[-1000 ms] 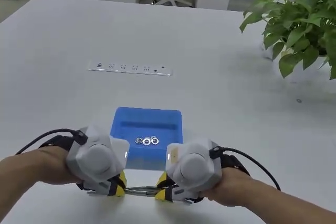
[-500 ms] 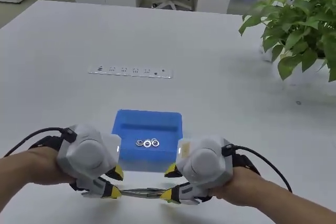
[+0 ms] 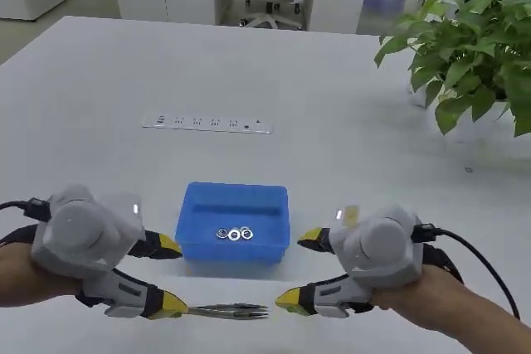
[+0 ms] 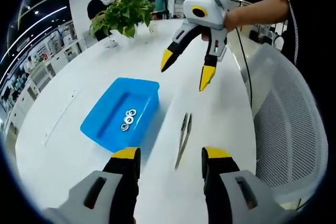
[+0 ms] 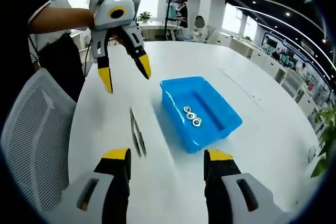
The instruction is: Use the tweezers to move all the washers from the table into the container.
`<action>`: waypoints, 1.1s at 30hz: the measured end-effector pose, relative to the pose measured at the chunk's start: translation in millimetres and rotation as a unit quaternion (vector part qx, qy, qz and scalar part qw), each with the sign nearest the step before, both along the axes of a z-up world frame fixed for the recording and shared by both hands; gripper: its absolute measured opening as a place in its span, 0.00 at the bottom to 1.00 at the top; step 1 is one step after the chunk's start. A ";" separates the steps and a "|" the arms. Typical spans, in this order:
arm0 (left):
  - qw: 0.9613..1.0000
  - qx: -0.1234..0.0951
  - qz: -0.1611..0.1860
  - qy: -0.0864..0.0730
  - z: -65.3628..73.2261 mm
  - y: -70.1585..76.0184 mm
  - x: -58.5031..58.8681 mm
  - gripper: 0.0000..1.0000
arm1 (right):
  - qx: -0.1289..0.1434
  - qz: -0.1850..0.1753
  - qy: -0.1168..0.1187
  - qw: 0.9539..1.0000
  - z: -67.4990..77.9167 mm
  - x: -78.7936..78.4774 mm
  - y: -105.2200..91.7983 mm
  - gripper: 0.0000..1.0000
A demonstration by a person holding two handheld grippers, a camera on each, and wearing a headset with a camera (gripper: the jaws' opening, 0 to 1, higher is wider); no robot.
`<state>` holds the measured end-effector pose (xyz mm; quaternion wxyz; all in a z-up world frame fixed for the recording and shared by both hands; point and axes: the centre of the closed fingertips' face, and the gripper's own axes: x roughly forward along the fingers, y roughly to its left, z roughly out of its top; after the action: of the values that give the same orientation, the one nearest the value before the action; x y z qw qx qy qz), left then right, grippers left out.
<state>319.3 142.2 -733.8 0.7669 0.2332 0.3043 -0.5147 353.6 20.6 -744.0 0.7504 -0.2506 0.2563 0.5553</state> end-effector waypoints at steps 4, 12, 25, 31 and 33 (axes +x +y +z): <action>0.999 -0.024 0.021 -0.011 15.4 1.8 -0.5 0.63 | 0.016 -0.026 -0.003 1.000 10.0 4.1 -12.0 0.65; 0.998 -0.050 0.041 -0.022 31.4 5.4 -4.5 0.82 | 0.046 -0.058 0.001 0.997 23.5 0.4 -26.6 0.80; 0.996 -0.068 0.056 -0.028 35.9 8.1 -5.1 0.99 | 0.064 -0.057 0.011 0.996 26.1 -6.9 -34.7 1.00; 0.996 -0.063 0.054 -0.024 33.0 9.6 -8.2 0.99 | 0.059 -0.053 0.015 0.997 22.8 -10.5 -35.3 1.00; 0.996 -0.062 0.053 -0.025 32.5 9.7 -8.2 0.99 | 0.055 -0.052 0.016 0.997 20.6 -11.4 -36.1 1.00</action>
<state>311.1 152.0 -701.3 0.8131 0.1817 0.2649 -0.4855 342.2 -15.6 -723.4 0.7868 -0.1864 0.2497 0.5328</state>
